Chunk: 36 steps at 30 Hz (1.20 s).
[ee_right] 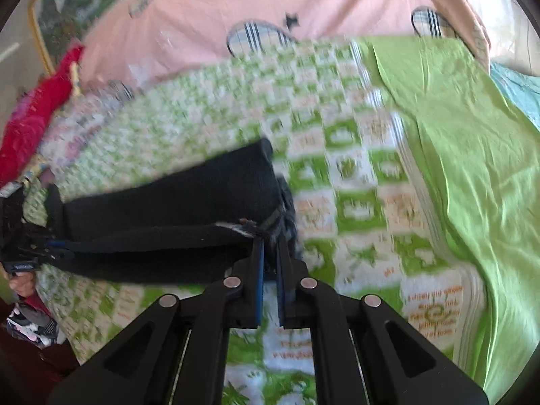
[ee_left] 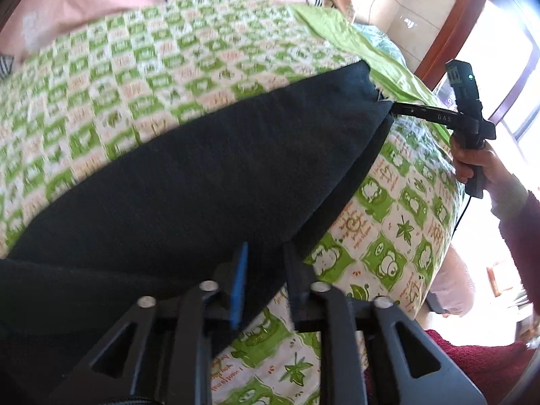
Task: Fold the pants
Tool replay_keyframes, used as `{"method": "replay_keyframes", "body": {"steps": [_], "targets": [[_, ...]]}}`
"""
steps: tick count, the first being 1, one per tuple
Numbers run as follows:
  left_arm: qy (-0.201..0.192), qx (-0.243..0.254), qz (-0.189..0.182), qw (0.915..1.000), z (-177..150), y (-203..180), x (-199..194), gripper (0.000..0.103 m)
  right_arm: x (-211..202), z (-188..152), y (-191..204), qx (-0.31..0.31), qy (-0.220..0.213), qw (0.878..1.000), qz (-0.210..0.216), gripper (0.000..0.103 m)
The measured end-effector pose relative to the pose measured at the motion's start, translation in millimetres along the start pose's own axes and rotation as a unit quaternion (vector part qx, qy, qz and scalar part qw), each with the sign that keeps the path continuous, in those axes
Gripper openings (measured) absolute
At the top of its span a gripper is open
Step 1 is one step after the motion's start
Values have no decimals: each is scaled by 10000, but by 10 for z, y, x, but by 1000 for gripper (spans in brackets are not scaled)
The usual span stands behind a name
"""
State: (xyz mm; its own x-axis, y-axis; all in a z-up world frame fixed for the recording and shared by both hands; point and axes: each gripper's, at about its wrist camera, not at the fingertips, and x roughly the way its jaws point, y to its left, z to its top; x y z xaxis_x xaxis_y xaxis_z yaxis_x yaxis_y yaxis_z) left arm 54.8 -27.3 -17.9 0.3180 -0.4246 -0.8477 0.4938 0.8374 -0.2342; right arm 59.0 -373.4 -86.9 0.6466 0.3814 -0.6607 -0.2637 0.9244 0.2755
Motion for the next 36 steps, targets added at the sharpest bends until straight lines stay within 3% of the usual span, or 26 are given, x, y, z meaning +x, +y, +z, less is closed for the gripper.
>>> {"method": "replay_keyframes", "body": {"steps": [2, 5, 9, 14, 17, 23, 30, 32, 36], "targets": [[19, -32, 32, 10000, -41, -10, 11, 28, -31, -22, 40, -2, 53, 9998, -216, 10], [-27, -80, 40, 10000, -102, -37, -39, 41, -202, -31, 94, 117, -66, 9993, -355, 14], [-153, -422, 115, 9989, -188, -23, -211, 47, -444, -39, 254, 153, -476, 9984, -261, 54], [-210, -1270, 433, 9907, -291, 177, -446, 52, -523, -25, 636, 33, -703, 9970, 319, 55], [-156, -2047, 533, 9772, -362, 439, -600, 54, -407, 7, 901, 11, -646, 9947, 803, 55], [34, -3457, 618, 9363, -459, 1121, -960, 55, -30, 42, 1547, -401, -259, 9875, 1504, 55], [159, -4676, 849, 8797, -388, 1945, -1377, 56, 351, 133, 2337, -1104, 236, 9706, 2124, 59], [229, -4805, 930, 8717, -297, 2105, -1433, 57, 452, 178, 2578, -1338, 331, 9640, 2275, 64], [583, -4844, 1221, 8643, -77, 2375, -1413, 59, 630, 253, 2993, -1786, 525, 9508, 2475, 66]]}}
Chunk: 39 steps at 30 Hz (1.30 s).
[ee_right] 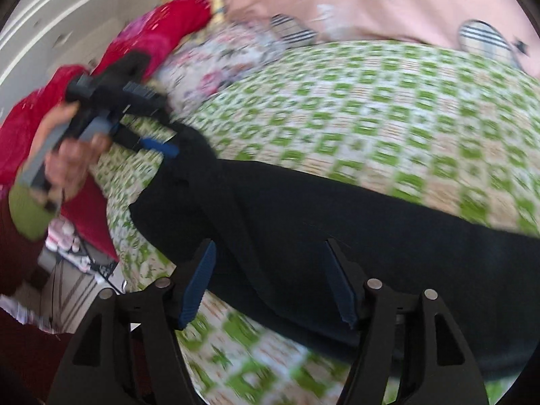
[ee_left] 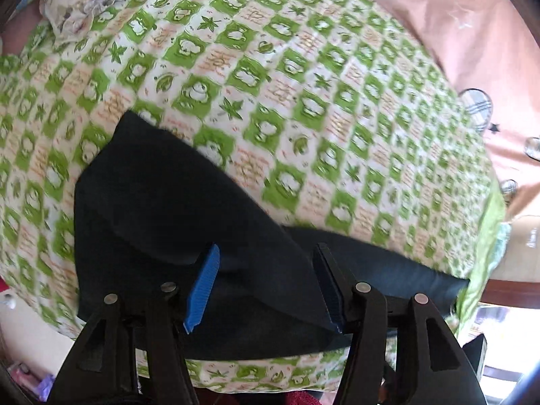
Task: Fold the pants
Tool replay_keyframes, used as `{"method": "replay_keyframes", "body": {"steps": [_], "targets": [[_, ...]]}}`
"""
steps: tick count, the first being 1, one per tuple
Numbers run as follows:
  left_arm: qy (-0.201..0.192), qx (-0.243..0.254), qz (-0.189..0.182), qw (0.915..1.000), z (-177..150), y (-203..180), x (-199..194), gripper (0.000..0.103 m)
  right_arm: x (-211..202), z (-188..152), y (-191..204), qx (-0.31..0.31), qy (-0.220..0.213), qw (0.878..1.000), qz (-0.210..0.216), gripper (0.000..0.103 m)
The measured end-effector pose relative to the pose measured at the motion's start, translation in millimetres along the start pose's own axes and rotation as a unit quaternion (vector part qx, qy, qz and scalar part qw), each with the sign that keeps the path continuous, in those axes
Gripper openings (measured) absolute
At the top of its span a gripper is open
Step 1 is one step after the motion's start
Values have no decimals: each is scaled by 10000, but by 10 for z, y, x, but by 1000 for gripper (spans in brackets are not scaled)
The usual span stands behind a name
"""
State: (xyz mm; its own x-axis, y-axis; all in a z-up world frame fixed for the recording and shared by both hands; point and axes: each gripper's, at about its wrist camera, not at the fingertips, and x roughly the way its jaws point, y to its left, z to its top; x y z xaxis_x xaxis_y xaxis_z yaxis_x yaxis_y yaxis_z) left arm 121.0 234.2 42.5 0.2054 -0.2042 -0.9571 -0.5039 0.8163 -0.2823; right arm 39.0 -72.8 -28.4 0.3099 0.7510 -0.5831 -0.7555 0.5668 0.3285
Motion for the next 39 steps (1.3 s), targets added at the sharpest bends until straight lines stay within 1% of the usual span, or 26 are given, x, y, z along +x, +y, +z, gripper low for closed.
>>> {"method": "replay_keyframes", "body": {"steps": [2, 5, 7, 8, 9, 10, 11, 12, 13, 15, 20, 21, 23, 24, 25, 27, 28, 29, 30, 31, 32, 33, 35, 37, 38, 39], "targets": [[159, 94, 205, 9996, 99, -56, 81, 60, 156, 86, 67, -145, 159, 9998, 56, 67], [498, 310, 588, 9965, 240, -165, 284, 60, 368, 162, 147, -348, 421, 9983, 223, 67], [636, 403, 823, 9938, 308, -179, 416, 58, 491, 184, 180, -481, 576, 9969, 255, 67], [682, 439, 928, 9924, 330, -166, 479, 50, 529, 185, 190, -510, 618, 9965, 258, 67], [673, 498, 948, 9920, 278, -152, 503, 30, 590, 188, 195, -542, 688, 9958, 262, 67], [634, 574, 918, 9921, 272, -144, 517, 17, 629, 192, 193, -549, 730, 9955, 264, 67], [567, 659, 861, 9925, 250, -137, 511, 11, 674, 188, 189, -556, 778, 9951, 259, 67], [398, 747, 788, 9933, 201, -108, 467, 9, 691, 183, 187, -565, 778, 9951, 246, 63], [288, 773, 751, 9938, 154, -89, 431, 8, 694, 179, 178, -579, 778, 9949, 269, 39], [81, 764, 565, 9954, 15, -23, 309, 3, 735, 162, 164, -548, 873, 9940, 361, 8], [-436, 677, -13, 9968, -387, 146, -32, 2, 593, 166, 262, -723, 595, 9951, 323, 6], [-581, 630, -287, 9959, -505, 206, -109, 2, 524, 177, 305, -788, 496, 9950, 348, 6], [-697, 529, -594, 9944, -698, 325, -195, 1, 428, 187, 389, -934, 384, 9942, 383, 6], [-765, 459, -826, 9926, -778, 370, -228, 1, 381, 180, 440, -1038, 358, 9932, 380, 6], [-762, 442, -962, 9914, -822, 375, -242, 1, 349, 169, 485, -1134, 352, 9923, 358, 6], [-691, 517, -1047, 9908, -852, 337, -266, 3, 332, 142, 548, -1311, 405, 9902, 278, 6], [-724, 564, -923, 9915, -821, 295, -280, 6, 335, 131, 561, -1363, 442, 9894, 243, 6], [-772, 603, -685, 9928, -791, 222, -283, 14, 351, 118, 571, -1409, 487, 9886, 206, 6], [-778, 609, -315, 9946, -712, 141, -266, 29, 368, 104, 586, -1460, 523, 9877, 176, 6], [-717, 580, -166, 9956, -621, 104, -250, 38, 377, 86, 598, -1500, 529, 9871, 158, 6], [-693, 547, -98, 9960, -572, 55, -224, 50, 388, 69, 616, -1547, 522, 9865, 136, 6], [-698, 529, -38, 9962, -529, 7, -207, 58, 388, 57, 621, -1557, 519, 9864, 127, 6], [-594, 484, 279, 9967, -425, -82, -91, 63, 381, 36, 638, -1589, 515, 9859, 98, 6], [-468, 414, 464, 9970, -321, -130, 108, 65, 371, 18, 665, -1671, 500, 9846, 75, 6], [-427, 364, 563, 9968, -299, -130, 166, 62, 361, 14, 676, -1704, 488, 9841, 77, 6], [-423, 294, 613, 9968, -283, -123, 244, 49, 350, 14, 681, -1733, 480, 9837, 88, 6]]}}
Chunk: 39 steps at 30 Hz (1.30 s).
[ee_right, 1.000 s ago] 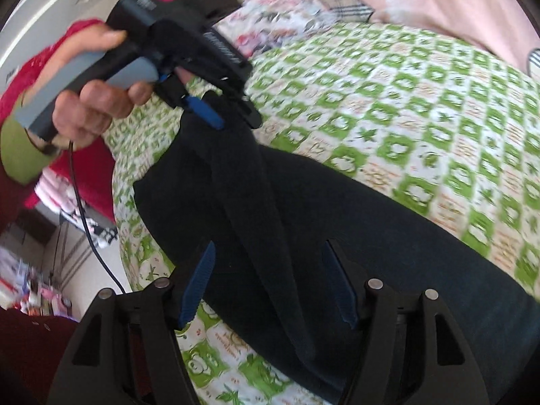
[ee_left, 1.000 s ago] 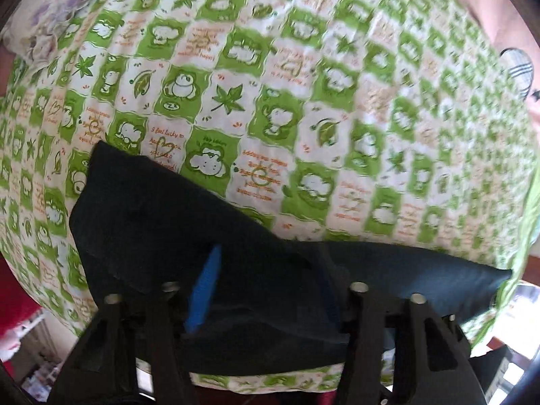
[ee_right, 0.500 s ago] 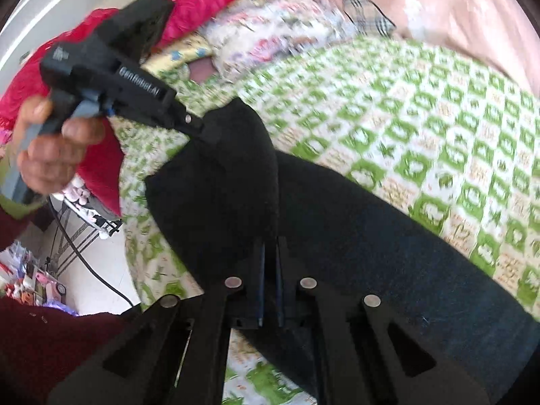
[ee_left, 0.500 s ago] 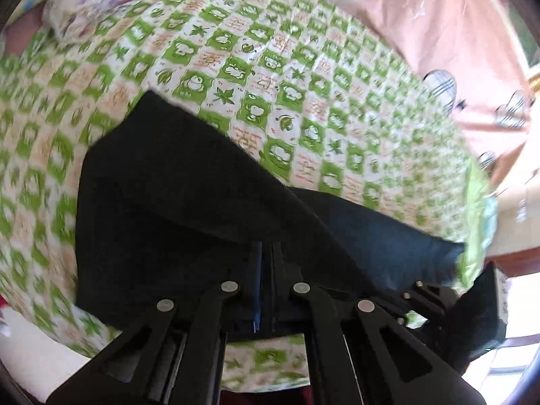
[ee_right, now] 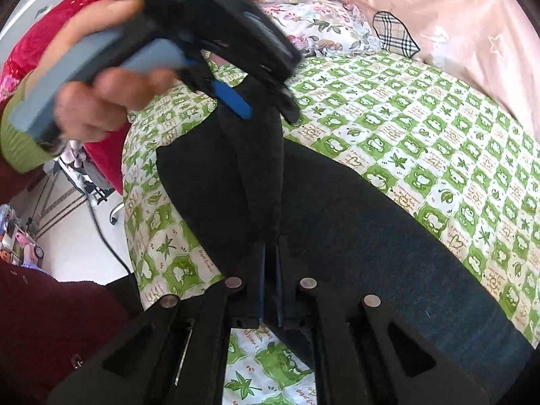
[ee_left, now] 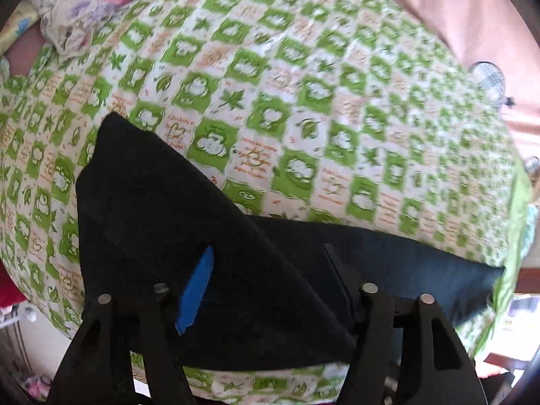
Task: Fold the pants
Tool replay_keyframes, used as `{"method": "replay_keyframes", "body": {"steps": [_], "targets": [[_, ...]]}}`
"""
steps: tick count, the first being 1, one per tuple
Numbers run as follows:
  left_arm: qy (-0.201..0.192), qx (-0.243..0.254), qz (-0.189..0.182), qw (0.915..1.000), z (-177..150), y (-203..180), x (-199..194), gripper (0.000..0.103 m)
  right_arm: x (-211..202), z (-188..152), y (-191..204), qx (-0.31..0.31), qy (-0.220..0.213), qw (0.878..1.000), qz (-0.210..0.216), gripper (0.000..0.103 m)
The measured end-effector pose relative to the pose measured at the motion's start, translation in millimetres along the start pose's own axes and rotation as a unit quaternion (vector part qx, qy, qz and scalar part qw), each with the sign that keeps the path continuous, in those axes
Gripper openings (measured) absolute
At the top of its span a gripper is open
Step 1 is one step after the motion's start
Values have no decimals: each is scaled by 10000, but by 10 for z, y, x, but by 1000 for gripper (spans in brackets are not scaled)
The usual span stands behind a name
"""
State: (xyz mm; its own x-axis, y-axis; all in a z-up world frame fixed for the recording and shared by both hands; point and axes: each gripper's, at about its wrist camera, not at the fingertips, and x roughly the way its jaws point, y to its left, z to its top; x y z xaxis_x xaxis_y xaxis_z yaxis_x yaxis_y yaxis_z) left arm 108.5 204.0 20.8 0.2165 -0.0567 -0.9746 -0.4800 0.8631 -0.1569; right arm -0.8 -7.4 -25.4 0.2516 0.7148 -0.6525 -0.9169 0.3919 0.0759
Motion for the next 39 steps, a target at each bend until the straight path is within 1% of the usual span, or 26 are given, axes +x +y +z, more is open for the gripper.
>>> {"method": "replay_keyframes", "body": {"steps": [1, 2, 3, 5, 6, 7, 9, 11, 13, 15, 16, 21, 26, 30, 32, 37, 39], "targets": [[-1, -11, -28, 10000, -13, 12, 37, 35, -9, 0, 4, -19, -7, 10000, -1, 6], [23, -2, -99, 9999, -38, 34, 68, 4, -27, 3, -2, -35, -25, 10000, -12, 6], [17, 6, -246, 9997, -84, 72, 69, 7, -39, 4, -4, -35, -45, 10000, -21, 6], [-291, -38, -484, 9984, -203, 188, -37, 4, -70, 8, -20, -24, -96, 9999, -15, 6], [-406, -113, -671, 9969, -280, 270, -106, 4, -90, 11, -30, -21, -140, 9999, -19, 6], [-539, -211, -894, 9943, -366, 360, -207, 4, -103, 14, -33, -16, -170, 9999, -17, 6], [-849, -394, -1207, 9883, -585, 577, -408, 4, -128, 27, -48, -16, -224, 9997, -18, 6], [-1041, -593, -1486, 9816, -798, 753, -522, 4, -133, 40, -58, -22, -252, 9997, -29, 6], [-1145, -748, -1691, 9761, -957, 870, -579, 4, -119, 44, -52, -36, -242, 9997, -41, 6], [-1203, -923, -1925, 9695, -1165, 1022, -560, 4, -86, 39, -47, -43, -185, 9998, -35, 6], [-1485, -774, -1991, 9656, -1202, 1071, -537, 4, -68, 30, -40, -51, -142, 9999, -35, 6], [-1445, -1141, -2460, 9516, -1432, 1295, -240, 4, -22, -36, -2, -65, 22, 10000, -34, 6], [-1506, -1195, -2668, 9444, -1570, 1413, -105, 4, 57, -92, 41, -45, 185, 9998, -44, 6], [-1493, -1120, -2737, 9435, -1702, 1464, -62, 3, 98, -151, 54, -43, 284, 9996, -45, 6], [-1459, -1113, -2792, 9425, -1732, 1463, -15, 0, 106, -191, 46, -22, 333, 9994, -32, 6], [-1358, -1122, -2899, 9407, -1797, 1507, 69, 0, 129, -244, 72, -61, 450, 9989, -66, 6], [-1369, -1157, -2892, 9403, -1802, 1551, 51, 2, 141, -244, 68, -38, 465, 9989, -98, 6]]}}
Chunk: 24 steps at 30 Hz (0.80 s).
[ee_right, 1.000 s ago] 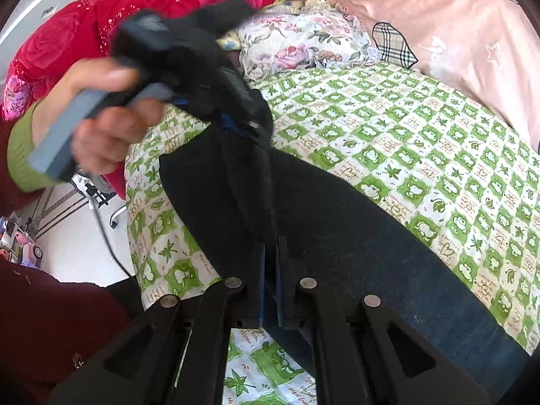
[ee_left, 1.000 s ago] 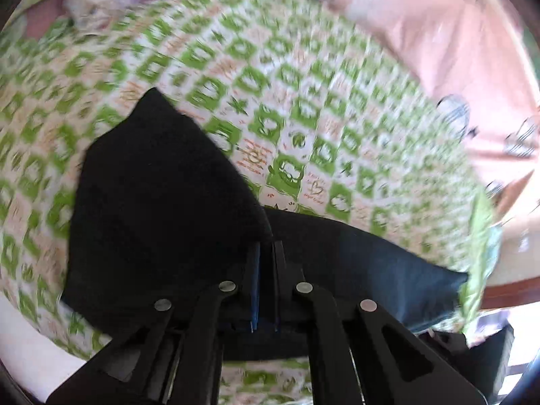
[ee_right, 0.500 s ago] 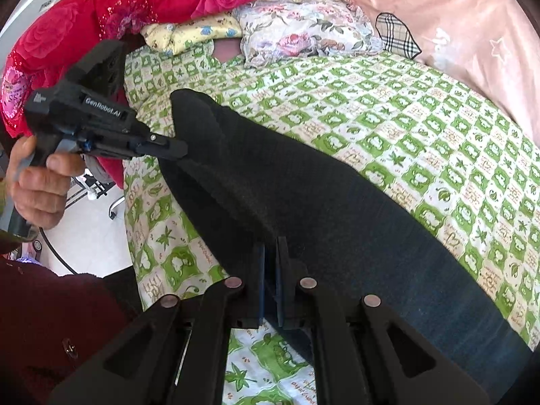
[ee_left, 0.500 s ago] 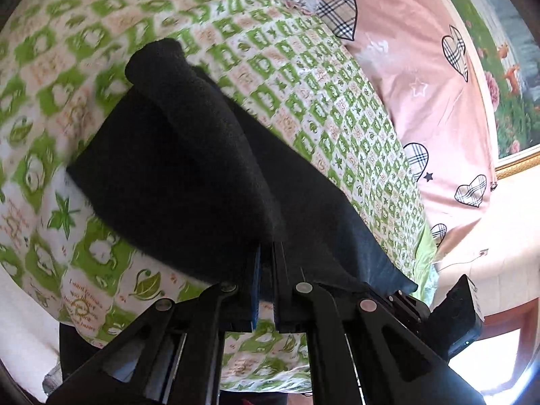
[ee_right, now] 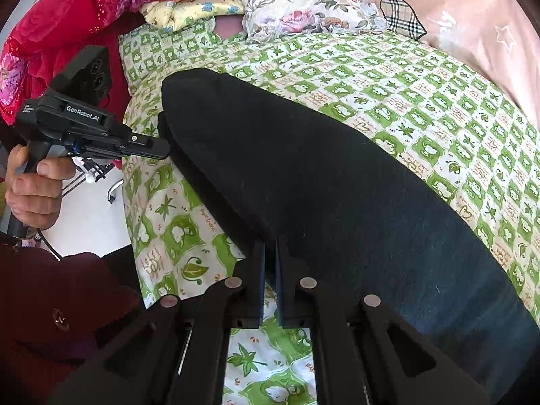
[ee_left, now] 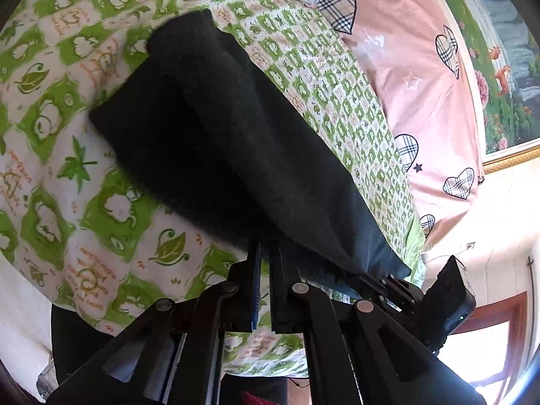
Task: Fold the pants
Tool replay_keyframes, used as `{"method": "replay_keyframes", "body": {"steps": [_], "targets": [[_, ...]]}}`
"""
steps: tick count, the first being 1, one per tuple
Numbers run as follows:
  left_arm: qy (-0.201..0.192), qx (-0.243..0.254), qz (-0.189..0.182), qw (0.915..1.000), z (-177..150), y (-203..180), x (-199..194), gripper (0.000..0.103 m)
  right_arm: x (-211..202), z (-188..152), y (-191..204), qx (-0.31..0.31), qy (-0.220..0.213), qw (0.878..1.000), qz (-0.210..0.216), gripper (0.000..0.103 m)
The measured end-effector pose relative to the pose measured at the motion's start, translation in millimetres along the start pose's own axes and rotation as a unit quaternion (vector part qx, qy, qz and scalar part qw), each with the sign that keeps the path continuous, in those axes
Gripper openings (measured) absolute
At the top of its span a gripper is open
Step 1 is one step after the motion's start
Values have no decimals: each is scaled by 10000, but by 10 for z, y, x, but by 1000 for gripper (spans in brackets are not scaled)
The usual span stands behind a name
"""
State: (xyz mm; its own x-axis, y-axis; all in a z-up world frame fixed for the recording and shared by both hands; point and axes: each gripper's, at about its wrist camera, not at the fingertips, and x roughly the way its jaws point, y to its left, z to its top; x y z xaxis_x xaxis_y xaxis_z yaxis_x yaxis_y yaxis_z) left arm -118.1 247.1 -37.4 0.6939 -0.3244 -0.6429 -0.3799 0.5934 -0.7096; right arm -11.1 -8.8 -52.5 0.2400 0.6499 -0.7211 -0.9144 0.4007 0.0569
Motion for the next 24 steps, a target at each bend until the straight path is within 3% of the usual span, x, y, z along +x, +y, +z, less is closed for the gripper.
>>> {"method": "replay_keyframes", "body": {"steps": [2, 5, 8, 10, 14, 18, 24], "targets": [[-98, -52, 72, 9999, 35, 23, -67, 6, 32, 12, -15, 85, 65, 9999, 46, 6], [-287, -231, 187, 9991, 122, 79, -210, 27, 37, 32, -12, 131, 102, 9999, -37, 13], [-546, -536, 318, 9966, 219, 191, -368, 45, -23, 49, 18, 213, 22, 9997, 149, 27], [-749, -763, 327, 9937, 288, 272, -475, 48, -86, 69, 39, 230, -107, 9994, 233, 37], [-1041, -1002, 389, 9887, 459, 324, -592, 54, -145, 166, -25, 434, -330, 9979, 358, 37], [-1127, -946, 714, 9865, 659, 270, -526, 56, -92, 341, -49, 648, -558, 9945, 598, 37], [-1138, -886, 893, 9855, 775, 245, -393, 53, 411, 449, 479, -147, -346, 9975, 597, 37]]}}
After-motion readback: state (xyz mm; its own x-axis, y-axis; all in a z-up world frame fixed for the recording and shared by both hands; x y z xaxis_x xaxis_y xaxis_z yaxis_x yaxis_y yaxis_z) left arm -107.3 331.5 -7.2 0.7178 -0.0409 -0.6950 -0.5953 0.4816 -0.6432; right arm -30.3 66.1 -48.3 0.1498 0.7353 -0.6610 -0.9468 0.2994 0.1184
